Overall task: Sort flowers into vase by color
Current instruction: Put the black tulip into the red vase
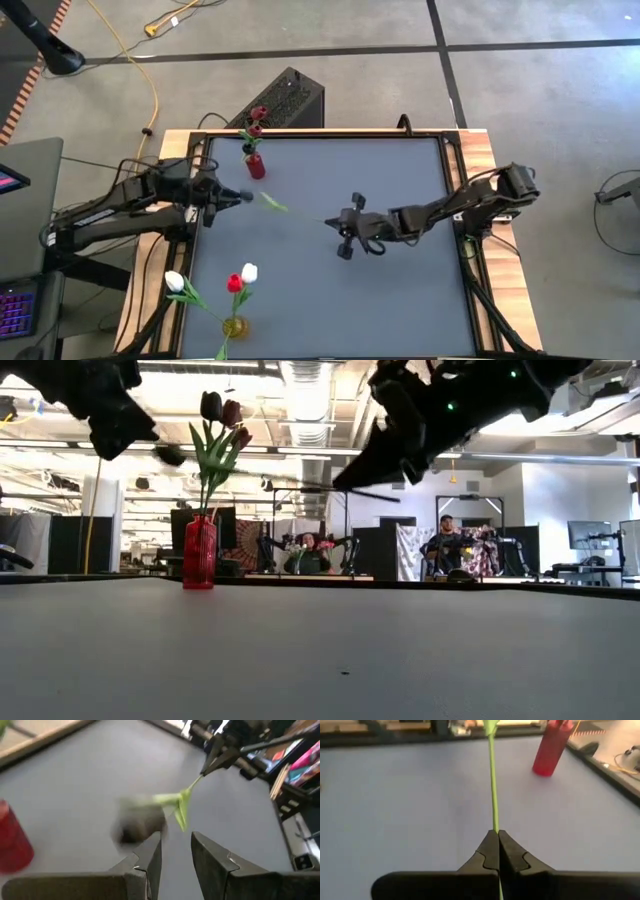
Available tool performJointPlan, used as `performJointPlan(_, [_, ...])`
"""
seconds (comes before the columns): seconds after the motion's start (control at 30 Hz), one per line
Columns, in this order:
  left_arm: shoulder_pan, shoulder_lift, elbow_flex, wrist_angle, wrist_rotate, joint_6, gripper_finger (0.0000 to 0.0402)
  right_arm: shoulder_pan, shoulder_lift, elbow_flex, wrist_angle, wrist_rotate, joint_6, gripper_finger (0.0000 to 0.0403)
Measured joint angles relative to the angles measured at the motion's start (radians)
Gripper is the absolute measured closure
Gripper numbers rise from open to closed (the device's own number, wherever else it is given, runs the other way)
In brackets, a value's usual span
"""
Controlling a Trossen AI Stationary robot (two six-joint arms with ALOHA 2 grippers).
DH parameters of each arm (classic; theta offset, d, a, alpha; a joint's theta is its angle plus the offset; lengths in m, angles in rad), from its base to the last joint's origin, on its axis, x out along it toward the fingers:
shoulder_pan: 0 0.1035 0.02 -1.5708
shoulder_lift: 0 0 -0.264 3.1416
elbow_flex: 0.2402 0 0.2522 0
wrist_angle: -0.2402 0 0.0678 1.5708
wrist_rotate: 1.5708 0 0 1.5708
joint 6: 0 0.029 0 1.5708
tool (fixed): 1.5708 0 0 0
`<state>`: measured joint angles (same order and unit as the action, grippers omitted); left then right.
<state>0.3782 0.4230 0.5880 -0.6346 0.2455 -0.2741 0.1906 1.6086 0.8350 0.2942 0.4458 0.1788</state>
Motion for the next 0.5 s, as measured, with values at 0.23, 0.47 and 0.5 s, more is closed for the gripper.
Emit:
performJointPlan(0.23, [0.0,-0.046,0.0,0.056,-0.003,-0.007,0.0308,-0.021,-0.039,-0.001,0.1,0.001,-0.033,0.0386])
performJointPlan(0.47, [0.0,-0.109,0.0,0.075,-0.008,-0.027,0.0308,-0.021,-0.045,-0.001,0.275,0.001,-0.13,0.0386])
performJointPlan(0.5, [0.0,-0.113,0.0,0.079,-0.008,-0.031,0.0308,-0.021,-0.045,-0.001,0.317,0.0,-0.146,0.0386])
